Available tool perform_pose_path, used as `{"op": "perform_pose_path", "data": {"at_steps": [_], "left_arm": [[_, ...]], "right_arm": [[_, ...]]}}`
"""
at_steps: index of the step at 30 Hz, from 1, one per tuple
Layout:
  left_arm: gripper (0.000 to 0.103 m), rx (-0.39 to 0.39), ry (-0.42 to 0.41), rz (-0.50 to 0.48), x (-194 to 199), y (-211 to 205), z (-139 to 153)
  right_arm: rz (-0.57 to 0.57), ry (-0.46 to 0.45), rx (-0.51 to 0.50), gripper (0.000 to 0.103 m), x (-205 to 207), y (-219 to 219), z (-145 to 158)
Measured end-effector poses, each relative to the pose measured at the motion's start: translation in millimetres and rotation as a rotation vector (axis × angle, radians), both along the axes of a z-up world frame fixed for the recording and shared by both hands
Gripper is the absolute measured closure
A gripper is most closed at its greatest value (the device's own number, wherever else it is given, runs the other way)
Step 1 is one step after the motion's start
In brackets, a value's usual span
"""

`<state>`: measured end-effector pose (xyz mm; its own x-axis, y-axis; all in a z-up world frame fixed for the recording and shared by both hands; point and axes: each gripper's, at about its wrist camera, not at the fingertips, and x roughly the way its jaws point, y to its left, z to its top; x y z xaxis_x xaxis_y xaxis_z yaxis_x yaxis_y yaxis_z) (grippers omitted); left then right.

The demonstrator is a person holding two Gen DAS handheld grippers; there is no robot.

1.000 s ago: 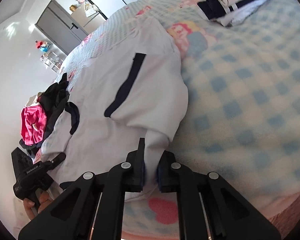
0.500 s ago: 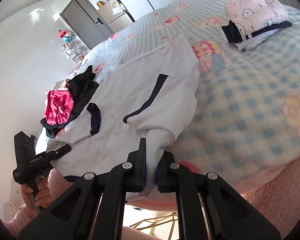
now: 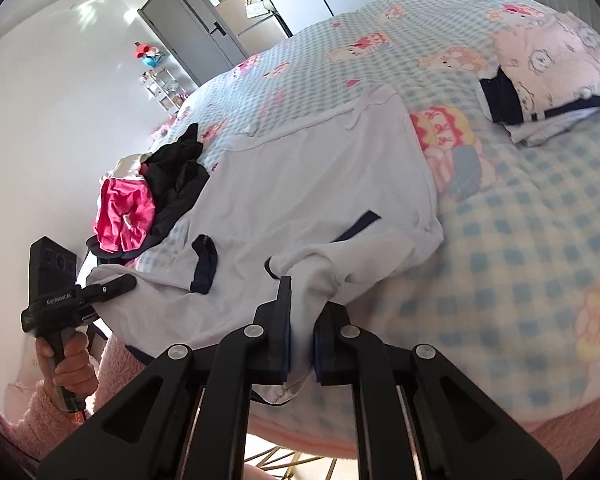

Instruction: Fold clothes

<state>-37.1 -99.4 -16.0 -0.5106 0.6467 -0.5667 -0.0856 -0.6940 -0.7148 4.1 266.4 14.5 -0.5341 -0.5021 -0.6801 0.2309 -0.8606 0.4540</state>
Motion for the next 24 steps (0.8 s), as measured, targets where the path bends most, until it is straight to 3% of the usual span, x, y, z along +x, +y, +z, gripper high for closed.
{"op": "perform_pose_path", "data": {"at_steps": [3,7,9,11,13,15,16,19,24], "left_arm": [[0.101,-0.019,-0.011,0.053,-38,-4,-4],[0.098,0.041,-0.077,0.131,-85,-20,-28],[0.088,0.069,-0.102,0.169,-101,-28,-39],[0.059,0.097,-0.091,0.201,-105,-36,-38],[0.044,0.125,-0.022,0.203,-102,-40,-30],[0.041,0.107,0.033,0.199,-98,-43,-21],[0.041,0.080,0.039,0.208,-96,-45,-19],[0.041,-0.010,0.014,0.242,-87,-48,-24],[0.041,-0.010,-0.055,0.273,-55,-56,-58]], "right_arm": [[0.019,-0.003,0.002,0.096,-34,-4,4],[-0.025,-0.017,-0.098,0.093,-83,5,1],[-0.064,-0.033,-0.161,0.080,-106,10,-2],[-0.103,-0.041,-0.205,0.076,-125,15,-4],[-0.132,-0.029,-0.209,0.062,-131,17,-4],[-0.153,-0.012,-0.209,0.045,-130,21,-5],[-0.163,-0.003,-0.208,0.042,-129,23,-6],[-0.220,-0.020,-0.177,0.041,-127,30,-16],[-0.296,-0.083,-0.061,0.041,-114,40,-45]]}}
